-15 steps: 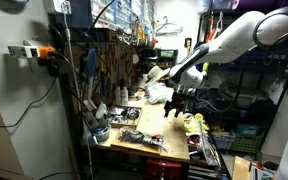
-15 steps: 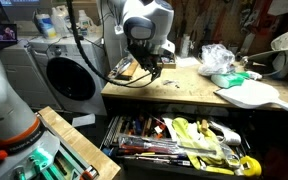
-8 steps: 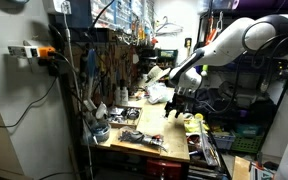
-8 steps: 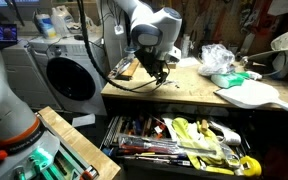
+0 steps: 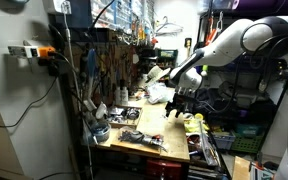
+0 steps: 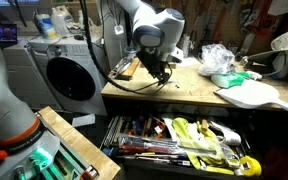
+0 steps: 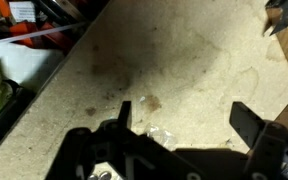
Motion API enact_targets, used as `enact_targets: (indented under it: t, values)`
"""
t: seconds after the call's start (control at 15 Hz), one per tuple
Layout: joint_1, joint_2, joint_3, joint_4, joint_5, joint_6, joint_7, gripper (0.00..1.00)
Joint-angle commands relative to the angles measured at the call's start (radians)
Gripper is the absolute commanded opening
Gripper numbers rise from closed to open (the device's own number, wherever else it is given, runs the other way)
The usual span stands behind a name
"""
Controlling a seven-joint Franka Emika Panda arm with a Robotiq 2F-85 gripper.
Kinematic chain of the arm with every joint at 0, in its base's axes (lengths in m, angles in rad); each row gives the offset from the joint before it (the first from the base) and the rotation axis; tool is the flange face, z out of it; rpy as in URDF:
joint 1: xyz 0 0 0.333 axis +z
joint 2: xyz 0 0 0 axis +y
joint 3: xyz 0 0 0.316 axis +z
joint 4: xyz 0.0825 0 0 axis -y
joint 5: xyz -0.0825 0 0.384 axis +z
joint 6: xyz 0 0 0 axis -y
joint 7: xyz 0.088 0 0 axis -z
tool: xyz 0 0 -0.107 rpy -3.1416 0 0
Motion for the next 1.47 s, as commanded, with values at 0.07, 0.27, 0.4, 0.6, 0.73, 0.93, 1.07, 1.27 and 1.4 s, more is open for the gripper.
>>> enact_targets:
  t: [0.07, 0.27, 0.4, 0.6, 0.73, 0.93, 1.07, 1.27, 1.4]
  values:
    - [-0.070, 0.054, 0.035, 0.052, 0.048, -0.029, -0.073, 1.00]
    - [-0.093, 0.083, 0.050, 0.084, 0.100, -0.031, -0.086, 1.00]
    - [-0.100, 0.107, 0.056, 0.106, 0.124, -0.023, -0.083, 0.93]
    - [-0.099, 0.143, 0.057, 0.138, 0.121, -0.009, -0.059, 0.77]
    - [-0.101, 0.166, 0.060, 0.156, 0.117, -0.008, -0.047, 0.78]
    - [-0.100, 0.194, 0.067, 0.179, 0.113, 0.002, -0.026, 0.72]
    - [-0.101, 0.206, 0.072, 0.192, 0.113, 0.006, -0.014, 0.63]
    - [-0.101, 0.214, 0.076, 0.209, 0.112, 0.009, 0.004, 0.45]
    - [-0.101, 0.218, 0.079, 0.217, 0.111, 0.009, 0.014, 0.38]
